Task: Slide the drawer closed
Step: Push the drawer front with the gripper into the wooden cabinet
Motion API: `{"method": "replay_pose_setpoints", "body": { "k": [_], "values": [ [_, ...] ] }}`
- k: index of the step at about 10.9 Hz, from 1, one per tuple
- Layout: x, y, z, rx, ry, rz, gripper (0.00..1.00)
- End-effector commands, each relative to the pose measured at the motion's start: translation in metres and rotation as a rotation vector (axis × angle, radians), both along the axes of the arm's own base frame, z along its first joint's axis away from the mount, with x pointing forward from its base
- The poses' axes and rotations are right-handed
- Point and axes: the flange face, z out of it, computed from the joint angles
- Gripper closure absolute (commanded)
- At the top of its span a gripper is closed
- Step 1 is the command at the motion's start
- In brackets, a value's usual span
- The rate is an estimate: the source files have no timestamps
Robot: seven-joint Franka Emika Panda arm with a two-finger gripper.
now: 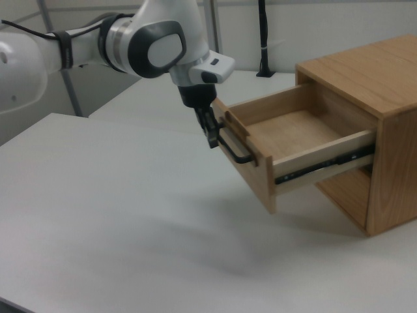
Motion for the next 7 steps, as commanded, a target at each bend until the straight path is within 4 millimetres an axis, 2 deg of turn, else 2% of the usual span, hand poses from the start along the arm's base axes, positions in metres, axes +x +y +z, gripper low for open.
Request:
{"method": "replay_pose_setpoints", "body": {
  "k": [1,2,4,7],
  "values": [
    [0.013,-0.034,0.001,-0.058,-0.114,-0.082,1.00],
    [0.022,-0.038,-0.003,-0.083,-0.167,-0.089,1.00],
    [0.037,-0.060,-0.013,-0.145,-0.277,-0.129,1.00],
    [0.062,-0.073,-0.018,-0.228,-0.433,-0.119,1.00]
  ]
}}
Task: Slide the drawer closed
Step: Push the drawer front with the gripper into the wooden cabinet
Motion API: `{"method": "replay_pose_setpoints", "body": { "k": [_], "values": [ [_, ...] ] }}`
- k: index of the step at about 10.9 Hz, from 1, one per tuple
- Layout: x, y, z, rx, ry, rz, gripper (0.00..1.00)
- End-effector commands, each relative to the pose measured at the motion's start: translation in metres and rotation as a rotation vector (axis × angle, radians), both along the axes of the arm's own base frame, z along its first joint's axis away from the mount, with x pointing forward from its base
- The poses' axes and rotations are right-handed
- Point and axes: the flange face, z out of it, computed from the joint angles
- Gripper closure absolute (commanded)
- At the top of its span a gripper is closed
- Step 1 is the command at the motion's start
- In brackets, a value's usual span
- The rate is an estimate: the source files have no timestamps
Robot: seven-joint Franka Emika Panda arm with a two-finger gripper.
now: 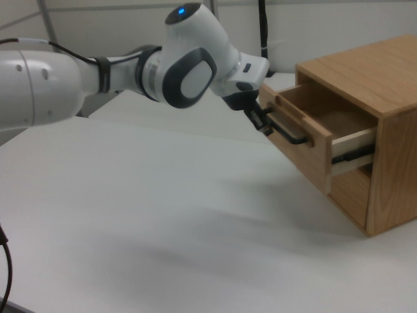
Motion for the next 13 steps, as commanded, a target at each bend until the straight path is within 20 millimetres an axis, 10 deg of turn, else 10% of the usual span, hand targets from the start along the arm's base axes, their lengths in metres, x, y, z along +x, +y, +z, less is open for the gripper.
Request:
{"method": "replay_pose_setpoints", "body": {
  "k": [1,8,13],
  "values": [
    [0.026,-0.010,-0.003,-0.094,-0.142,-0.012,1.00],
    [0.065,-0.047,-0.026,-0.308,-0.378,0.025,1.00],
    [0.039,-0.049,0.007,-0.324,-0.378,0.052,0.98]
  ]
}}
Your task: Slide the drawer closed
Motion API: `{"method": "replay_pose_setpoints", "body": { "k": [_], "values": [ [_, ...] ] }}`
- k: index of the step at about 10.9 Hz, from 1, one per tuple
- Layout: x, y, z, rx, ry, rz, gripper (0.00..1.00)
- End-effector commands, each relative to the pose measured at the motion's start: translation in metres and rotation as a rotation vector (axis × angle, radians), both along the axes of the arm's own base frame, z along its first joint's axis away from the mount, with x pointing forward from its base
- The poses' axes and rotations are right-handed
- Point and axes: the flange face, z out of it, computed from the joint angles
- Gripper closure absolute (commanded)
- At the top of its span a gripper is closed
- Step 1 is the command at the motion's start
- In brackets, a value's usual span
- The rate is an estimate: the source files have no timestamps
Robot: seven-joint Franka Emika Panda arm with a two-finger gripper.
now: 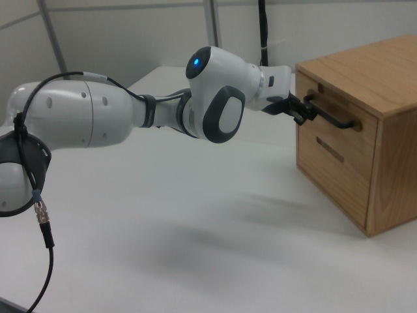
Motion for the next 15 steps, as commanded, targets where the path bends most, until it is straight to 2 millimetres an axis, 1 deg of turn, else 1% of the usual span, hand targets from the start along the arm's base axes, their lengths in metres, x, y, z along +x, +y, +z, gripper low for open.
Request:
{"method": "replay_pose_setpoints", "body": {
  "k": [1,2,3,5,6,7,8,9,10,12,15],
  "values": [
    [-0.037,0.001,0.051,-0.053,0.007,0.056,0.94],
    [-0.051,0.025,0.054,-0.012,0.083,0.106,0.89],
    [-0.065,0.044,0.059,0.035,0.199,0.151,0.72],
    [-0.092,0.083,0.076,0.140,0.483,0.258,0.44],
    [-0.106,0.107,0.088,0.170,0.581,0.319,0.22],
    [-0.123,0.125,0.100,0.197,0.651,0.353,0.00],
    [-0.137,0.148,0.108,0.188,0.719,0.432,0.00],
    [-0.153,0.159,0.108,0.169,0.797,0.529,0.00],
    [-0.164,0.164,0.111,0.175,0.848,0.565,0.00],
    [-0.170,0.166,0.118,0.185,0.861,0.568,0.00],
    [-0.170,0.165,0.117,0.186,0.863,0.563,0.00]
  ]
}}
